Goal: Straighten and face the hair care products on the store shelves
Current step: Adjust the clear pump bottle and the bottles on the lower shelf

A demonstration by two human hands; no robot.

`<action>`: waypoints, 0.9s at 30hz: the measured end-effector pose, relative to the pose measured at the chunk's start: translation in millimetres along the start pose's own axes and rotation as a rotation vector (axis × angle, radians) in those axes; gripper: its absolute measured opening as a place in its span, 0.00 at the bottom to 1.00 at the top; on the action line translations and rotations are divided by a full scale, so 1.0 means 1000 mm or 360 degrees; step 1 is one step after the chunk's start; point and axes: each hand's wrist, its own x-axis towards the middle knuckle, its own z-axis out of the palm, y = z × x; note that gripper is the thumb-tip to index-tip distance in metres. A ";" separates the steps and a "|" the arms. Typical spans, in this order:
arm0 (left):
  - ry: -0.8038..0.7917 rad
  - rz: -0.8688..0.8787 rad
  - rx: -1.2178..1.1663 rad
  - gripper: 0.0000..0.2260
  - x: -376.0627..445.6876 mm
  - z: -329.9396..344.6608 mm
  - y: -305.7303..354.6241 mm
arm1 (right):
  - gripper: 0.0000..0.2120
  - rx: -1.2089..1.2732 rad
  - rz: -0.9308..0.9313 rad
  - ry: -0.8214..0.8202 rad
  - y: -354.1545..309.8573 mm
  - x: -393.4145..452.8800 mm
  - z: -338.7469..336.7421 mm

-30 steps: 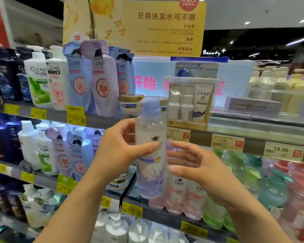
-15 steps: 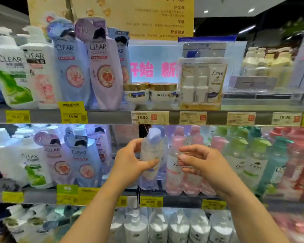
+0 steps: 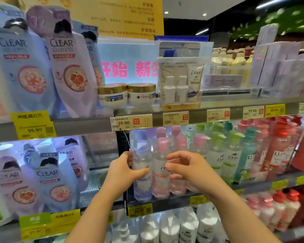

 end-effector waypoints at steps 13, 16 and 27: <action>-0.0120 -0.0036 0.0409 0.60 -0.004 -0.060 -0.024 | 0.11 -0.0146 0.0000 -0.0305 0.016 0.022 0.038; -0.0265 -0.0202 0.0619 0.61 -0.012 -0.072 -0.044 | 0.13 -0.0177 0.0056 -0.0396 0.025 0.024 0.052; 0.0022 -0.0215 0.0321 0.30 -0.027 -0.040 -0.083 | 0.12 -0.0281 0.0150 -0.0497 0.035 0.022 0.081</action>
